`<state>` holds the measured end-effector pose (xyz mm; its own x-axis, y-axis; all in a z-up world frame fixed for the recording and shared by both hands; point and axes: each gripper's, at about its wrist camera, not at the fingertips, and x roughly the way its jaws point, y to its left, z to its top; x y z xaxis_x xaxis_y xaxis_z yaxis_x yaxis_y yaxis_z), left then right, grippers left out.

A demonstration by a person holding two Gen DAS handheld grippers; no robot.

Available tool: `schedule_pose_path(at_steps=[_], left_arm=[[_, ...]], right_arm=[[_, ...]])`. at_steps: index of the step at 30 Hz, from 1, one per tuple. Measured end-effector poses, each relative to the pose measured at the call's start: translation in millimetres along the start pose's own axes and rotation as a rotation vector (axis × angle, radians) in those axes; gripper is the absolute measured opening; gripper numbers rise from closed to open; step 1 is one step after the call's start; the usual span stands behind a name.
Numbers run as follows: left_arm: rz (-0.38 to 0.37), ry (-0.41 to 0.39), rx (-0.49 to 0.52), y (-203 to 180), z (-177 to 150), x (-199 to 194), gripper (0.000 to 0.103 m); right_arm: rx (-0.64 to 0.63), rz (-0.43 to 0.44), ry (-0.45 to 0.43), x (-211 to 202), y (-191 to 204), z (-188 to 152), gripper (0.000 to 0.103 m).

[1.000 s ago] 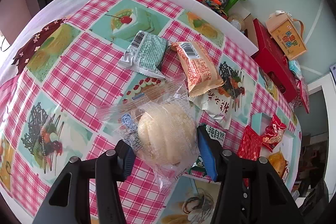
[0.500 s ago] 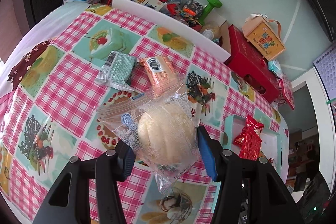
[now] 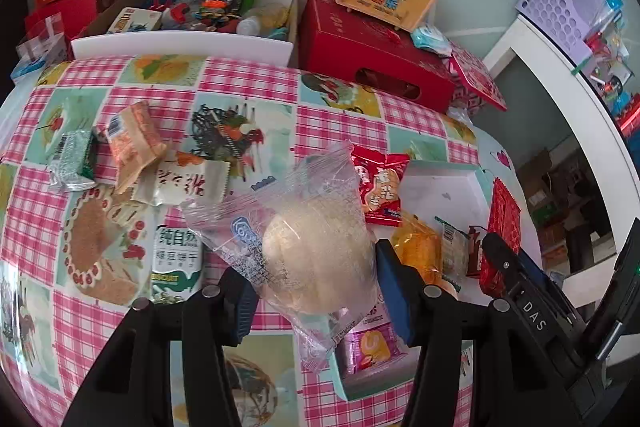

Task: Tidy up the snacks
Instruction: 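Carry the bun bag and red packet over the white tray with both tools, then open both tools to release the bun bag and red packet into the tray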

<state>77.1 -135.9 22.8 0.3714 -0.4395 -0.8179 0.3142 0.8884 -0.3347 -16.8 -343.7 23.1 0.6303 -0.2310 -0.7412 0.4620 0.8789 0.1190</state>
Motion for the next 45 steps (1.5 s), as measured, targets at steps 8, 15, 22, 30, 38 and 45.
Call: schedule_pose_path(at_steps=[8,15,22,30,38,45], left_arm=[[-0.018,0.012,0.075,-29,6,36,0.056],[-0.031,0.001,0.109,-43,6,57,0.056],[-0.070,0.025,0.097,-47,3,70,0.056],[-0.103,0.044,0.104,-54,-1,74,0.060],[-0.083,0.083,0.064,-48,1,67,0.081],[-0.002,0.098,0.044,-42,6,47,0.089]], right_arm=[[0.063,-0.022,0.039,15,-31,0,0.051],[0.060,-0.019,0.051,22,-32,0,0.051],[0.043,-0.018,0.063,26,-27,-2,0.051],[0.031,-0.050,0.076,28,-26,-2,0.064],[0.039,-0.052,0.086,27,-27,1,0.070],[0.026,-0.051,0.085,24,-22,1,0.082]])
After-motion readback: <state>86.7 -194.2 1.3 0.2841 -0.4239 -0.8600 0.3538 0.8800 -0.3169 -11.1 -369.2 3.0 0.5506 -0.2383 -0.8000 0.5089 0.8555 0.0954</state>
